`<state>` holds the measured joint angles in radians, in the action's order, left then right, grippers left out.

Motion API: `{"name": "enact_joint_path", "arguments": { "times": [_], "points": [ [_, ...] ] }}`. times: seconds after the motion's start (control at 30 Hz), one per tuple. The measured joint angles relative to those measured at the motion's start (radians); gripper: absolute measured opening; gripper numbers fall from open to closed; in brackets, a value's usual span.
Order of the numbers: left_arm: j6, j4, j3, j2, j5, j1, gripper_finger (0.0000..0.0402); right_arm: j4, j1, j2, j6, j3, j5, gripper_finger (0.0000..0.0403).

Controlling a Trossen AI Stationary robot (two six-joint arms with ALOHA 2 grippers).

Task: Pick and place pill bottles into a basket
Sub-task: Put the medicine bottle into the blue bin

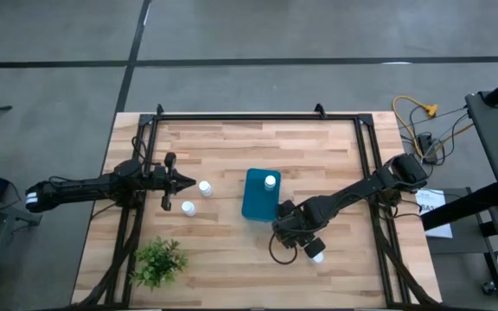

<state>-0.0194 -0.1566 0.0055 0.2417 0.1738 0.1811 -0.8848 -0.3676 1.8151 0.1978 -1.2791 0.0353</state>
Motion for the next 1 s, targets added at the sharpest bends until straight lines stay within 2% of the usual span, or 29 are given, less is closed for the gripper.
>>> {"name": "enact_joint_path", "arguments": {
  "times": [0.33,1.0],
  "points": [
    [0.0,0.0,0.0,0.0,0.0,0.0,0.0008,-0.051,0.003,0.004,-0.004,-0.026,-0.009,0.0147],
    [0.0,0.0,0.0,0.0,0.0,0.0,0.0008,-0.267,0.099,-0.001,0.085,-0.283,-0.011,0.0147]
  ]
}}
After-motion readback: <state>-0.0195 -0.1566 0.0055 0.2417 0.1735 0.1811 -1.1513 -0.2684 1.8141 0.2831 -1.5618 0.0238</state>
